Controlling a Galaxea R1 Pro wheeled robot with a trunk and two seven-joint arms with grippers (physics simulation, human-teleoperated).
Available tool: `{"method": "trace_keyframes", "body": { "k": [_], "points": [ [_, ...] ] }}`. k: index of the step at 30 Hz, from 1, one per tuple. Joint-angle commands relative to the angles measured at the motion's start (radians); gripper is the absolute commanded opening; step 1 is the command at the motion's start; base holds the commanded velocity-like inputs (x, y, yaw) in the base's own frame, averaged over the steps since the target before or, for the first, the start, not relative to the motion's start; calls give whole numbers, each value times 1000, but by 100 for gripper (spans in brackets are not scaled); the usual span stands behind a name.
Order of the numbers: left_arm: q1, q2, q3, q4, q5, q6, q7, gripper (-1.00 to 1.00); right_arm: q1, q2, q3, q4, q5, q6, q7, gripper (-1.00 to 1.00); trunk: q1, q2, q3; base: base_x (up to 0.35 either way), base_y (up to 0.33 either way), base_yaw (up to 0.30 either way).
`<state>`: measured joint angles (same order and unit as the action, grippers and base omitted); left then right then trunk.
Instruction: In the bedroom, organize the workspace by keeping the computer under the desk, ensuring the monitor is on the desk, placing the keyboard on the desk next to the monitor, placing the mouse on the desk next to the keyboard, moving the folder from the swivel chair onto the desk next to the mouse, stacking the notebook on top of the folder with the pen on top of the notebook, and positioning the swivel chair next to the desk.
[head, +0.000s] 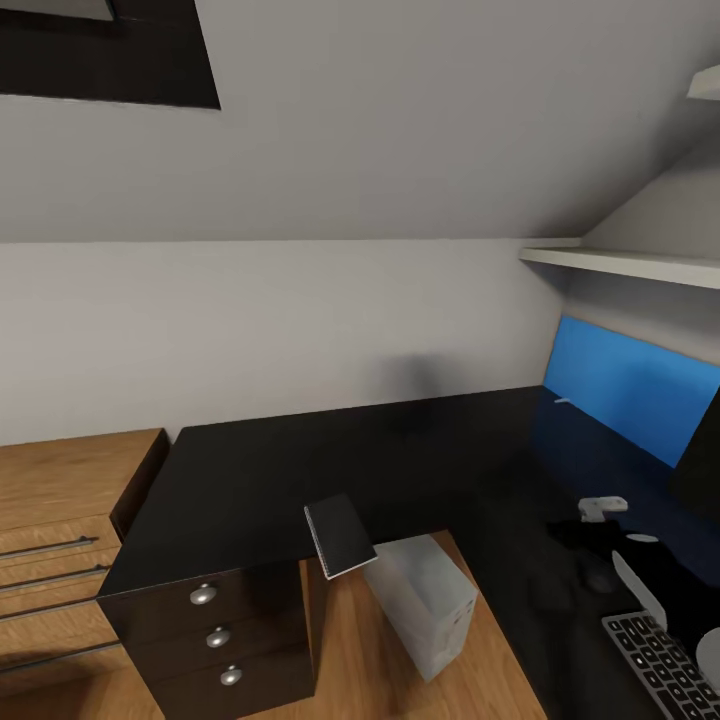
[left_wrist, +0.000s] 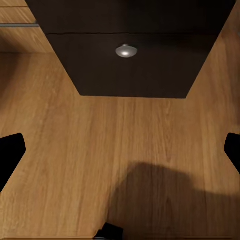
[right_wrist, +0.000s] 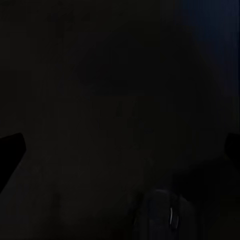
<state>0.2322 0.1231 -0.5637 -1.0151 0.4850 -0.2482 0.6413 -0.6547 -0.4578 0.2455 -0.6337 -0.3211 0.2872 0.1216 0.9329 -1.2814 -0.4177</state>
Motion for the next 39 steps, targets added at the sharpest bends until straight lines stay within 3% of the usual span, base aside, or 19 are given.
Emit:
{"method": "trace_keyframes", "body": {
  "k": [1,8,12,15,18,19,21,23,28,29,30,35,39],
  "points": [
    [-1,1,-4,1,10,-7,3,100,0,-2,2,-20,-12,4,-1,100,0,-1,-1,0,0,0],
    [-1,1,-4,10,9,-7,3,100,4,-9,-7,-104,-164,5,-9,100,0,-1,-1,0,0,0],
    [-1,1,-4,11,9,-7,3,100,23,-10,-8,-182,-190,4,-55,100,0,-1,-1,0,0,0],
    [-1,1,-5,10,9,-7,3,100,80,-9,-8,-299,-195,4,-166,100,0,-1,-1,0,0,0],
    [-1,1,-5,10,9,-7,3,100,171,-5,-4,-467,-197,5,-335,100,0,-1,-1,0,0,0],
    [-1,1,-5,11,9,-7,3,100,225,4,10,-563,-197,9,-437,100,0,-1,-1,0,0,0],
    [-1,1,-5,11,9,-7,3,100,266,30,48,-644,-196,19,-515,100,0,-1,-1,0,0,0],
    [-1,1,-5,12,9,-7,3,100,291,59,102,-700,-194,36,-559,100,0,-1,-1,0,0,0],
    [-1,1,-5,13,9,-7,3,100,310,93,212,-761,-193,61,-596,100,0,-1,-1,0,0,0],
    [-1,1,-5,13,10,-7,3,100,313,100,247,-776,-193,65,-601,100,0,-1,-1,0,0,0],
    [-1,2,-5,20,10,-8,3,100,316,114,328,-791,-190,65,-608,100,0,-1,-1,0,0,0],
    [-1,1,-4,41,8,-8,3,100,317,118,373,-815,-189,64,-622,100,0,-1,-1,0,0,0],
    [-1,1,-4,44,7,-8,3,100,317,120,380,-843,-195,60,-627,100,0,-1,-1,0,0,0]
  ]
}}
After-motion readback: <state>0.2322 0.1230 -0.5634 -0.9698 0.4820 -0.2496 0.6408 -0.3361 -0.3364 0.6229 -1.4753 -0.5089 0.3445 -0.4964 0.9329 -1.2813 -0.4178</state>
